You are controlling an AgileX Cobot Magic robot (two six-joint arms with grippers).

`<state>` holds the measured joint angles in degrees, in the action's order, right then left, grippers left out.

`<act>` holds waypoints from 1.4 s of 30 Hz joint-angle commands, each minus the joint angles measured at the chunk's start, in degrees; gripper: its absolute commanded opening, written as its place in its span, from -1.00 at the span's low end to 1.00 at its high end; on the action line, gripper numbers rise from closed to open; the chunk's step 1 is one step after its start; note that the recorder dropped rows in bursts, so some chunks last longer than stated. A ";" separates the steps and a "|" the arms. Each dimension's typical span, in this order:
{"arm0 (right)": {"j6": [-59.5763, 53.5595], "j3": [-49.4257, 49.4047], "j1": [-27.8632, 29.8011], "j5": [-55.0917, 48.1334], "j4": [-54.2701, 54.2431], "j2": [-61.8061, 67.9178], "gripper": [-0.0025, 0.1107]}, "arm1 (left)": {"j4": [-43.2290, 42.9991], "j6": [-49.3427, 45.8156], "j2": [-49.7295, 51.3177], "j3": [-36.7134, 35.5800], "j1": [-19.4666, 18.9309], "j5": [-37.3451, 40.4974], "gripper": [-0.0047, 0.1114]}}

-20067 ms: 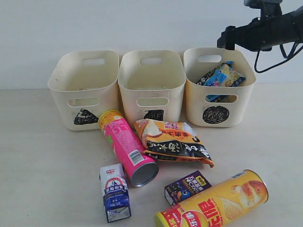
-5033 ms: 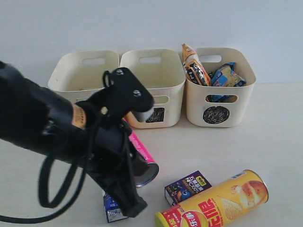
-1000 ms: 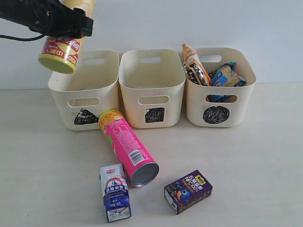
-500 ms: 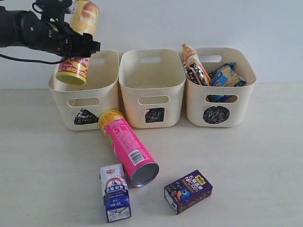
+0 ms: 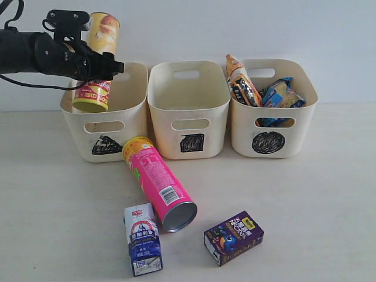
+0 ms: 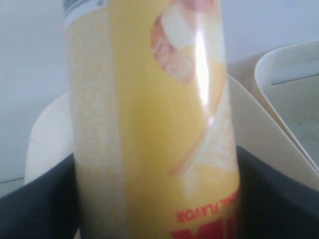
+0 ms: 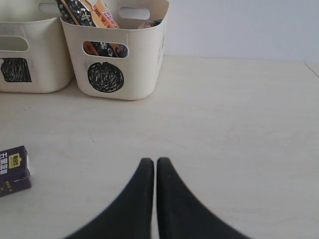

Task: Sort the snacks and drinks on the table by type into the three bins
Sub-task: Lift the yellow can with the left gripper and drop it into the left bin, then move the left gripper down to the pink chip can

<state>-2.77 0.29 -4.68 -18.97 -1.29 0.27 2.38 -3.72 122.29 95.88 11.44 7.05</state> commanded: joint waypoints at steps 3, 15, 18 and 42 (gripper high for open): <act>-0.19 -0.29 0.10 0.55 0.08 -0.27 -0.96 | -0.09 0.58 0.05 0.45 0.07 -1.09 0.54; -0.19 -0.29 0.10 0.55 0.08 -0.27 -0.96 | -0.31 0.33 -6.69 0.45 0.07 5.81 0.19; -0.19 -0.29 0.10 0.55 0.08 -0.27 -0.96 | -0.97 0.06 -9.50 0.45 0.07 11.39 -0.55; -0.17 -0.29 0.10 0.55 0.08 -0.27 -0.96 | -7.75 3.72 -26.78 -13.74 9.16 34.53 -0.84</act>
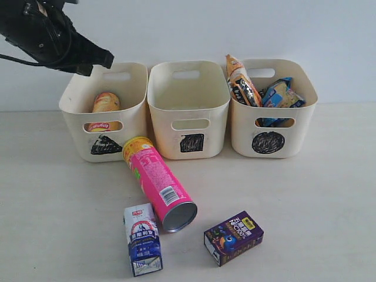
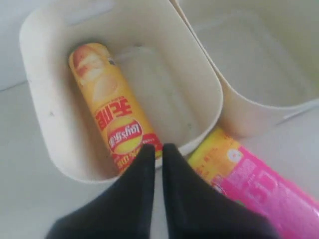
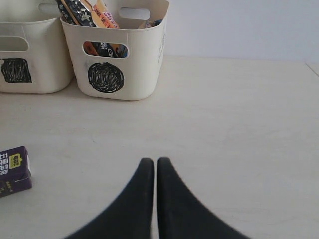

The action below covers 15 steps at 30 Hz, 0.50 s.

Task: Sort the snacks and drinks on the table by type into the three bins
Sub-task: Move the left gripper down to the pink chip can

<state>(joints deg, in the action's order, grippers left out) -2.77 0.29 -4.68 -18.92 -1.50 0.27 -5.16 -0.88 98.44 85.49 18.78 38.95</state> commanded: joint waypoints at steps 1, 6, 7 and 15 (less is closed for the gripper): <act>-0.17 -0.29 0.10 0.51 0.29 -0.27 -0.96 | -0.10 0.88 -3.49 -4.17 2.22 3.06 -0.84; -0.10 -0.29 0.10 0.51 0.29 -0.27 -0.96 | 0.25 2.88 -6.56 -8.81 5.52 5.05 -0.84; -0.10 -0.29 0.10 0.51 0.29 -0.27 -0.96 | 0.25 3.02 -6.74 -9.35 6.31 5.64 -0.84; -0.30 -0.29 0.10 0.51 0.29 -0.27 -0.96 | 4.09 9.28 -6.88 -15.13 10.43 4.77 -0.84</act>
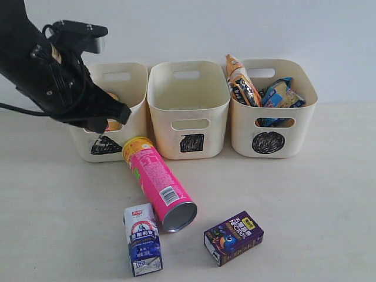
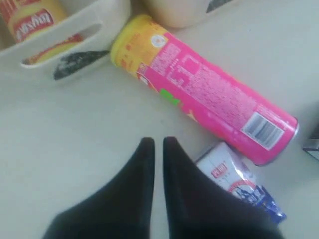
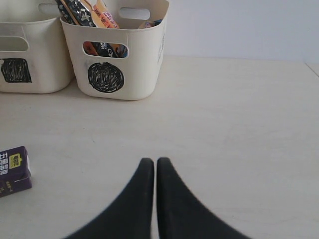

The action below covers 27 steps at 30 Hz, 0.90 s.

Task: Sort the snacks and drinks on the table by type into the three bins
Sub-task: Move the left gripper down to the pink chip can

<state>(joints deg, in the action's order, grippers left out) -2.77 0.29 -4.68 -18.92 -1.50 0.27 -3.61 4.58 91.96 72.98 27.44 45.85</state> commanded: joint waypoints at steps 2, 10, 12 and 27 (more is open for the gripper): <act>-0.27 -0.29 0.10 0.64 0.29 -0.27 -0.96 | 3.61 4.56 -0.40 -3.48 2.29 -2.90 -0.78; -0.11 -0.29 0.10 0.50 0.29 -0.27 -0.96 | 10.31 5.09 0.09 -3.74 3.08 -1.24 0.10; -0.11 -0.29 0.10 0.50 0.29 -0.27 -0.96 | 11.91 4.91 0.81 -3.74 3.74 -0.45 0.31; -0.11 -0.29 0.10 0.50 0.29 -0.27 -0.96 | 13.97 15.78 9.50 -3.74 4.65 -11.11 0.45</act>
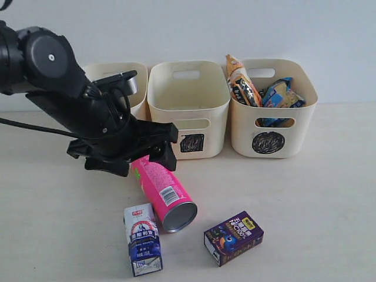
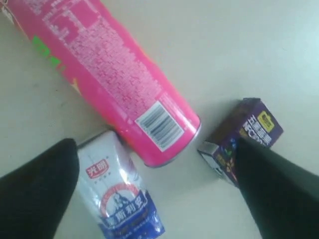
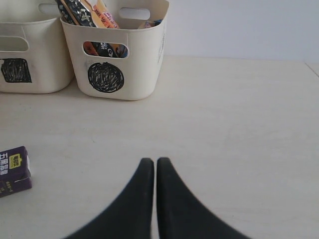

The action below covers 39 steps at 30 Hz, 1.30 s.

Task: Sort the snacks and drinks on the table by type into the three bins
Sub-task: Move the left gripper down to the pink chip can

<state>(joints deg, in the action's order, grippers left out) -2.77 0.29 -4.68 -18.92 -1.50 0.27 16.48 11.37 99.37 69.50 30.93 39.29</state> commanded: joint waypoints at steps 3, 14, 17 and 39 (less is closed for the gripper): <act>-0.11 -0.29 0.10 0.50 0.29 -0.27 -0.96 | -17.87 20.26 3.58 0.41 2.38 -5.26 0.45; -0.15 -0.29 0.10 0.50 0.29 -0.27 -0.96 | -30.82 37.94 7.64 0.54 4.69 -12.69 0.75; -0.15 -0.29 0.10 0.50 0.29 -0.27 -0.96 | -30.82 38.78 9.17 1.23 5.09 -13.50 0.75; -0.20 -0.29 0.10 0.50 0.29 -0.27 -0.96 | -34.41 40.52 19.77 8.53 5.27 -11.03 0.71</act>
<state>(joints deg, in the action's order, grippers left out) -2.77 0.29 -4.68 -18.92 -1.50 0.27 -17.12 51.32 118.65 77.32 35.92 29.00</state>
